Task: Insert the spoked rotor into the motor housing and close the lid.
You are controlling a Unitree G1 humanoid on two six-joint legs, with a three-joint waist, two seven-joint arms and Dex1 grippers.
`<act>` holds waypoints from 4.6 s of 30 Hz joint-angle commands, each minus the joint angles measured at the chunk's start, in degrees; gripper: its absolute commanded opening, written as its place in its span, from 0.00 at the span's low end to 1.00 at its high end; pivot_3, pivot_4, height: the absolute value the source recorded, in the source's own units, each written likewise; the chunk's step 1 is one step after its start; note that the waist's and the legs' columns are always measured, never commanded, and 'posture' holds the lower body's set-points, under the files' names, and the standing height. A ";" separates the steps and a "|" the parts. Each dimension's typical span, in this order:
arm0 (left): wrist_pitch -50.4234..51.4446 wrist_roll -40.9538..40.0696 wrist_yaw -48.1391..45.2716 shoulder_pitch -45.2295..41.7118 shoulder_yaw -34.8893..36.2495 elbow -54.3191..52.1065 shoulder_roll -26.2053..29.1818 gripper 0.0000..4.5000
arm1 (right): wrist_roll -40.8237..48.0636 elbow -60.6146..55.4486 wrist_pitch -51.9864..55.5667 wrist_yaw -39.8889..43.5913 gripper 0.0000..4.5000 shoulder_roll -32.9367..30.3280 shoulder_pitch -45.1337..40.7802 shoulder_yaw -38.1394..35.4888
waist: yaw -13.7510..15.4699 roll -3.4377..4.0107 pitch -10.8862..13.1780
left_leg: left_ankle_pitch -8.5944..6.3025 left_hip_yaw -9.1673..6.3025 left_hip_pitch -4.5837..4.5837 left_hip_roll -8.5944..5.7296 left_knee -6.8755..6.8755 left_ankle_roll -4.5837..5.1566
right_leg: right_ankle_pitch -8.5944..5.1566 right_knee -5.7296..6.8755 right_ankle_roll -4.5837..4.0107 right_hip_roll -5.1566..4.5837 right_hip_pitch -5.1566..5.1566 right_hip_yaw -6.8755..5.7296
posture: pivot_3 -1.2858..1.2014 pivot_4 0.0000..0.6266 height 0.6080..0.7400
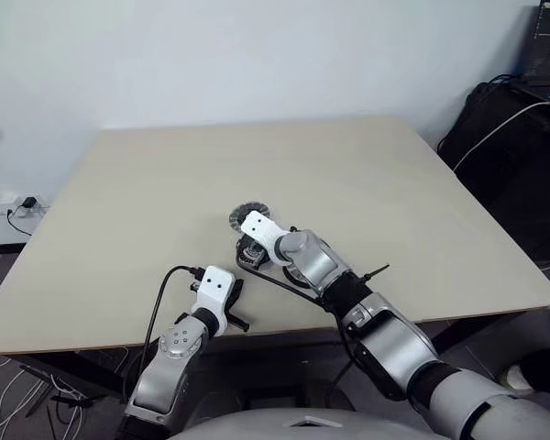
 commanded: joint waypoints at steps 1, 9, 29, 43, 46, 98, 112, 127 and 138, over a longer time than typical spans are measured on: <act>-0.76 -0.27 -0.43 -0.88 0.19 -0.86 -0.01 0.00 | 0.82 -5.26 0.34 -0.36 0.00 -0.33 -0.71 -2.17 | 0.03 0.00 0.00 | 0.00 0.00 0.00 0.00 0.00 0.00 | 0.00 0.00 0.00 0.00 0.00 0.00 | 0.52 0.00 1.00; -0.81 -0.20 -0.95 -1.06 0.12 -0.58 0.10 0.00 | 0.75 -7.62 1.26 -0.69 0.00 -0.85 -0.19 -2.25 | 0.03 -0.01 0.01 | 0.00 0.00 0.00 0.00 0.00 0.00 | -0.01 0.00 0.00 0.00 0.00 -0.01 | 0.52 0.00 1.00; -0.62 -0.08 -1.06 -0.41 0.18 -1.23 0.23 0.00 | 0.81 -6.32 1.25 0.35 0.00 0.35 2.00 0.06 | 0.03 -0.01 0.01 | 0.00 -0.01 0.00 0.00 0.00 0.00 | -0.01 -0.01 -0.01 0.00 0.00 -0.02 | 0.52 0.00 1.00; -0.31 -0.08 -0.95 -0.67 0.31 -1.07 0.23 0.00 | 0.86 -6.60 1.44 1.53 0.00 0.07 2.55 0.69 | 0.04 -0.01 0.01 | 0.00 -0.01 0.00 0.00 0.00 0.00 | -0.01 -0.01 -0.01 0.00 0.01 -0.02 | 0.52 0.00 1.00; -0.31 -0.08 -0.92 -0.63 0.30 -1.02 0.20 0.00 | 0.87 -6.39 1.40 1.59 0.00 0.03 2.68 0.76 | 0.04 -0.01 0.01 | 0.00 -0.01 0.00 0.00 0.00 0.00 | -0.01 -0.01 -0.01 0.00 0.01 -0.03 | 0.52 0.00 1.00; -0.41 -0.06 -1.03 0.16 0.34 -1.94 0.61 0.00 | 5.45 -20.67 0.12 -5.78 0.00 -1.35 8.25 -9.70 | 0.36 -0.05 0.04 | 0.00 -0.13 -0.04 0.00 -0.02 -0.01 | -0.04 -0.08 0.03 -0.01 0.04 -0.03 | 0.52 0.00 1.00; -2.76 1.78 -1.69 -1.45 0.09 -1.11 2.82 0.00 | 12.90 -49.57 9.31 -7.73 0.00 -10.23 30.60 -24.98 | 0.98 -0.30 0.26 | -0.03 -0.19 -0.16 0.01 -0.01 0.04 | -0.20 -0.24 0.28 -0.08 0.20 -0.06 | 0.52 0.00 1.00; -3.05 -0.03 -5.31 -2.28 0.40 -0.35 3.29 0.00 | 35.41 -57.27 32.93 -14.19 0.79 4.45 35.89 -47.89 | 0.98 -0.27 0.42 | -0.06 -0.18 -0.19 0.06 0.00 0.00 | -0.22 -0.24 0.32 -0.07 0.18 -0.06 | 0.52 0.00 1.00; -2.54 -0.04 -4.71 -1.23 0.75 -0.97 3.30 0.00 | 47.05 -53.75 49.37 -17.53 0.79 9.92 29.77 -60.64 | 0.90 -0.15 0.48 | -0.04 -0.17 -0.21 0.06 -0.01 0.08 | -0.22 -0.25 0.32 -0.09 0.15 -0.07 | 0.52 0.00 1.00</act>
